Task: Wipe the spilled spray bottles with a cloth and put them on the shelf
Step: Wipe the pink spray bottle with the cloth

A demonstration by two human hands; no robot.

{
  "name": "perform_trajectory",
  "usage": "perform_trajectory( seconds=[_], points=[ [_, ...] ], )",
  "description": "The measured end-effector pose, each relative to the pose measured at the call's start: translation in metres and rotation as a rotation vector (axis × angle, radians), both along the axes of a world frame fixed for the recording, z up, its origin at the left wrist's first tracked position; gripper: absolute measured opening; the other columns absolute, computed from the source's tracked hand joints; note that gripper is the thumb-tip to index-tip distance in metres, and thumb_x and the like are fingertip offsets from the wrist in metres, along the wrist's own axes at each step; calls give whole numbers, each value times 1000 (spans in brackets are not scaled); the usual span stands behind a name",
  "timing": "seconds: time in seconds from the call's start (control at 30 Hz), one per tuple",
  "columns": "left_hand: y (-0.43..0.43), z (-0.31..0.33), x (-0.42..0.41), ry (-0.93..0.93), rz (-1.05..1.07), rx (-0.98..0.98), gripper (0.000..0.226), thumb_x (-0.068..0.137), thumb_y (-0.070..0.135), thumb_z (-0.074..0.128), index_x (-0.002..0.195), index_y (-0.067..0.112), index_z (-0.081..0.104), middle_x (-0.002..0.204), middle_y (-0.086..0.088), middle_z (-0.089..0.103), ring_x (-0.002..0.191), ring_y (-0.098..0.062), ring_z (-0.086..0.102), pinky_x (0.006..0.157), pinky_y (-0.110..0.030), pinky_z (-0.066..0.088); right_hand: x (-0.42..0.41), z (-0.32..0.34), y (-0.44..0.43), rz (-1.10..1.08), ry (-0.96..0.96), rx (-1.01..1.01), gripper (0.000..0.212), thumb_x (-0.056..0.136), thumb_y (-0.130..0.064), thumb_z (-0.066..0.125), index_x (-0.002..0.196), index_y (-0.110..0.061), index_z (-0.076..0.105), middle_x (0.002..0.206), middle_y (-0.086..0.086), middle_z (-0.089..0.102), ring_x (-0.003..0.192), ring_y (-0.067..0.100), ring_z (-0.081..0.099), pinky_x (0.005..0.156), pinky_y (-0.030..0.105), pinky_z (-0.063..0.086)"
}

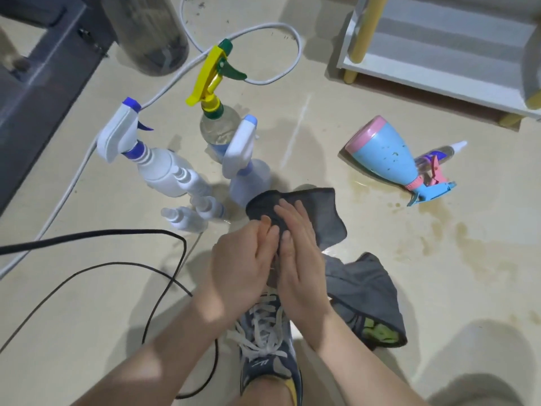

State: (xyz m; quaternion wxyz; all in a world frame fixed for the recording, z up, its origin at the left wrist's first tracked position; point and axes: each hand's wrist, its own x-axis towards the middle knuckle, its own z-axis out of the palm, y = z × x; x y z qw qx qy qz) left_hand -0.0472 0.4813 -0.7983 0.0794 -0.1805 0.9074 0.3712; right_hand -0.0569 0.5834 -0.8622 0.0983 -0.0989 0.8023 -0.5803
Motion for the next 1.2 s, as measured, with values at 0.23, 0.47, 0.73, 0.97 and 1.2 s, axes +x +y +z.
perform_trajectory(
  seconds=[0.23,0.47,0.73,0.97,1.2],
  points=[
    [9,-7,5,-126,209,341,43,102,35,42,77,15,69,66,3,71,56,-11,65,62,-28,49,-59,-24,30,226,266,186,44,101,-34,30,108,-16,70,111,-3,70,116,21,61,93,54,43],
    [10,-1,-13,-117,114,274,41,102,42,38,79,18,62,64,0,69,60,-16,70,74,-44,54,-90,-40,42,-83,-163,216,34,99,-23,34,90,-32,66,97,-9,65,98,15,59,89,41,45],
    [3,-1,-14,-89,79,139,47,103,40,33,68,19,58,59,3,64,63,-11,64,65,-32,47,-25,9,17,93,148,173,44,103,-30,26,127,-25,63,132,-15,59,135,2,41,114,38,24],
    [7,-6,-19,-89,45,206,48,103,47,30,73,23,59,61,1,66,60,-15,69,75,-43,56,-108,-49,49,-53,-203,294,39,95,-26,35,96,-18,73,108,0,72,103,21,60,88,32,44],
    [-1,3,-39,-134,13,116,48,102,46,30,77,20,62,62,-4,66,56,-17,67,71,-43,54,-40,-29,41,-71,-33,355,44,101,-15,32,144,-13,45,150,-5,38,146,17,29,121,30,22]
  ],
)
